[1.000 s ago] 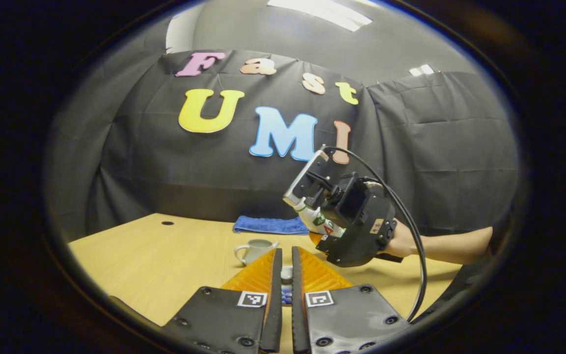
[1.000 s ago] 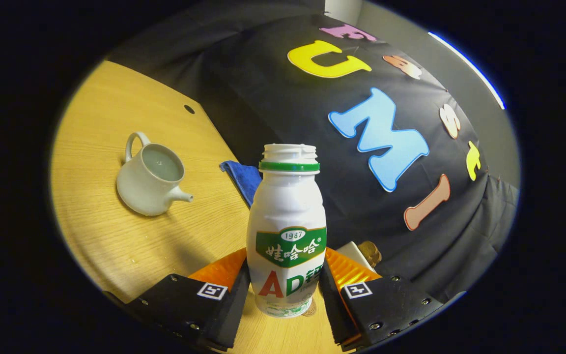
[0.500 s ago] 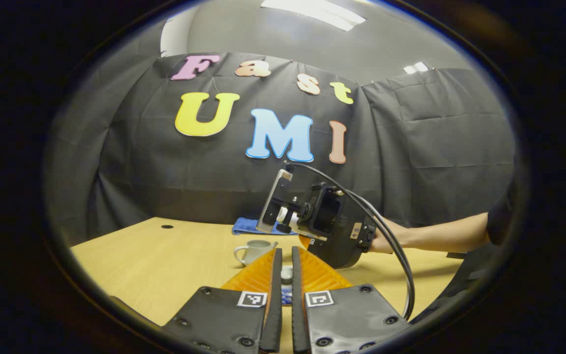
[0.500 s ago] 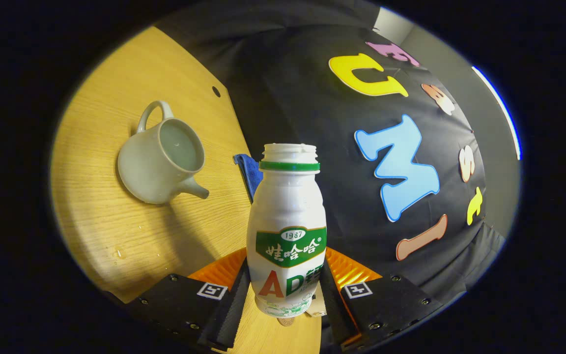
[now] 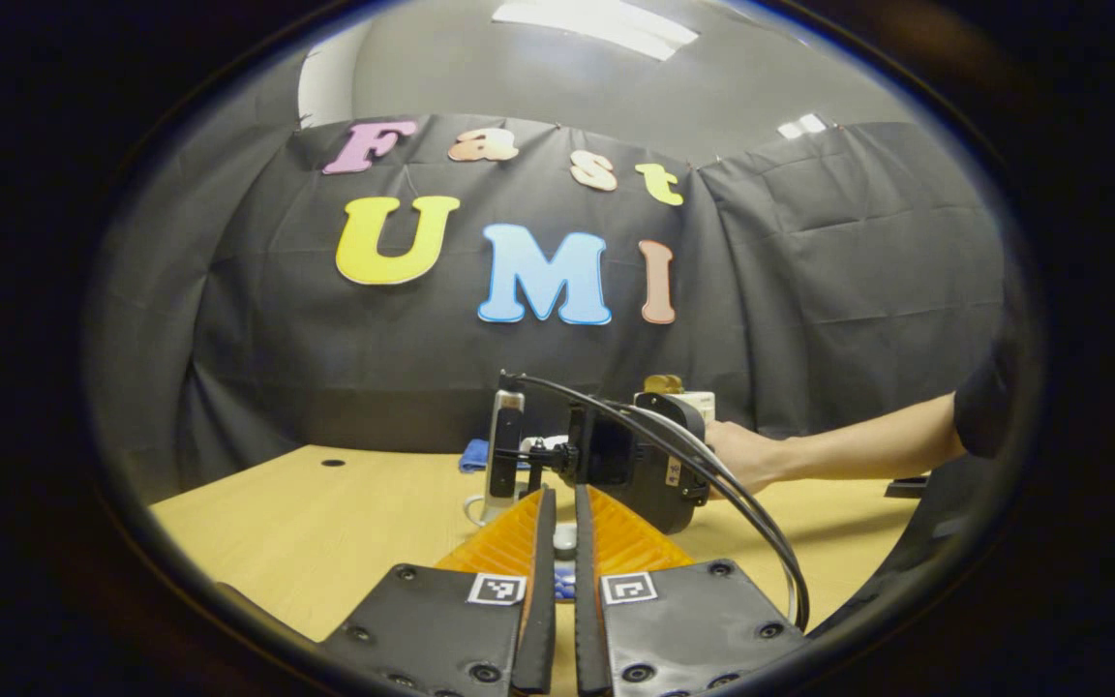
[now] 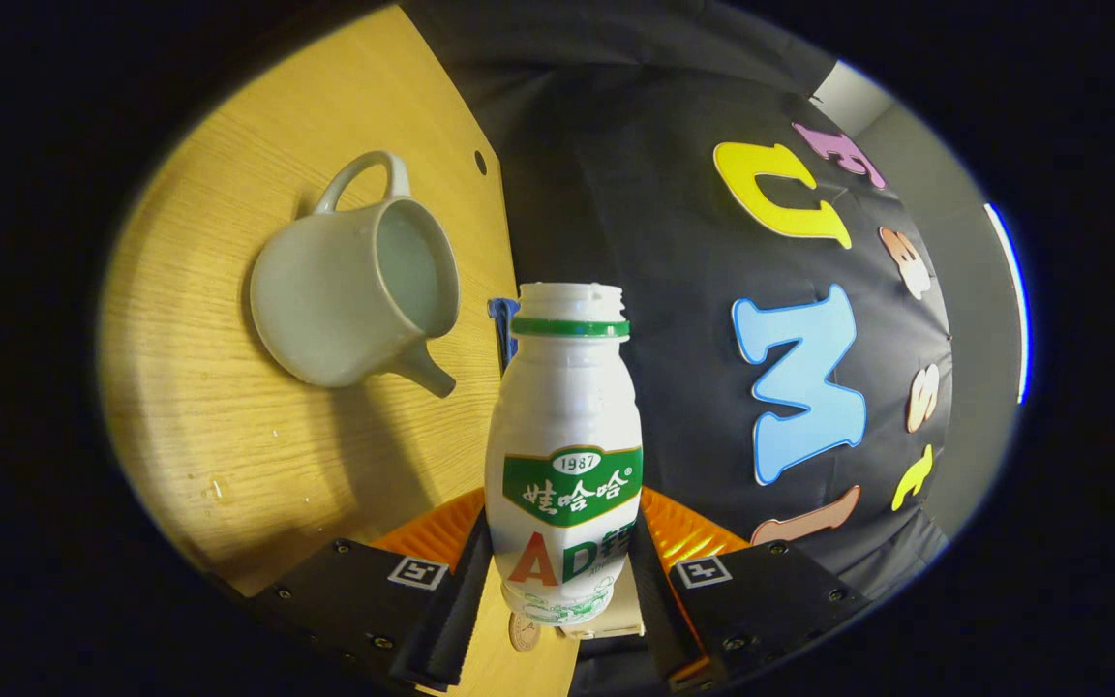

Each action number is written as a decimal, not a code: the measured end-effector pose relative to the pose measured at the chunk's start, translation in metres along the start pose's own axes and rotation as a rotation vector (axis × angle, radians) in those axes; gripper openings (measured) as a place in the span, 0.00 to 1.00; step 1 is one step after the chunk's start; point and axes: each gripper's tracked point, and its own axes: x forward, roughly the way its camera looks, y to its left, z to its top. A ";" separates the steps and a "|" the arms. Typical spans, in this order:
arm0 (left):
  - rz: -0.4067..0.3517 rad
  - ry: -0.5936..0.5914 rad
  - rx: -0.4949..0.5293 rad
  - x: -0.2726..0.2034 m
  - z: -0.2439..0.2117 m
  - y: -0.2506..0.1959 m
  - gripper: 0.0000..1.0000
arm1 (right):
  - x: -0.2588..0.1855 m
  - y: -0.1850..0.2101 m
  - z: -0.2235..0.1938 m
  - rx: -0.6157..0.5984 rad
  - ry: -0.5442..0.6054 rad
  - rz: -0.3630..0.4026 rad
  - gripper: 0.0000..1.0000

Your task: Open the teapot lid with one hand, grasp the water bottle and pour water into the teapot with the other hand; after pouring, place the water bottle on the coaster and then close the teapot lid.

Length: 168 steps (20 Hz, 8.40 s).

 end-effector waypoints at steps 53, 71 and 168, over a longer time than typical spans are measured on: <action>-0.006 0.054 0.002 0.006 -0.013 0.000 0.14 | 0.004 -0.052 0.026 -0.579 -0.098 -0.188 0.70; -0.006 0.063 0.013 0.006 -0.014 -0.001 0.14 | 0.004 -0.056 0.037 -0.691 -0.117 -0.220 0.70; 0.145 0.257 -0.020 0.239 -0.079 0.075 0.15 | -0.134 0.008 -0.138 1.277 -0.091 0.321 0.70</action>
